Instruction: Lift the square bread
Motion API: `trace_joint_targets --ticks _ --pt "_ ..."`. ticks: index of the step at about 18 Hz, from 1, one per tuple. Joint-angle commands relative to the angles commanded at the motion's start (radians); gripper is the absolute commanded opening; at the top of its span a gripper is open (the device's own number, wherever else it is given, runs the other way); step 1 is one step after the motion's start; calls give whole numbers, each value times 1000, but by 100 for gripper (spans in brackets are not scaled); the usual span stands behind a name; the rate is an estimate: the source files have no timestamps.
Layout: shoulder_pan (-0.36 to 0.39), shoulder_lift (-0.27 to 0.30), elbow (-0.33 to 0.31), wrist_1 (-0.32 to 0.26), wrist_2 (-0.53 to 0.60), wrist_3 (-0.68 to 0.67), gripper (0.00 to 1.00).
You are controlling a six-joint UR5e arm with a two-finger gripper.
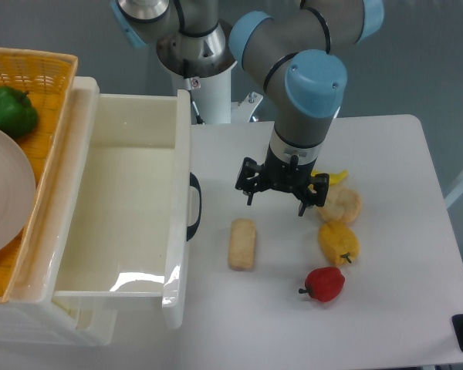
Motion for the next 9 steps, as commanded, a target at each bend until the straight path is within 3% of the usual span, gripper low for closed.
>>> trace_joint_targets --ticks 9 --pt "11 -2 0 -2 -5 -6 100"
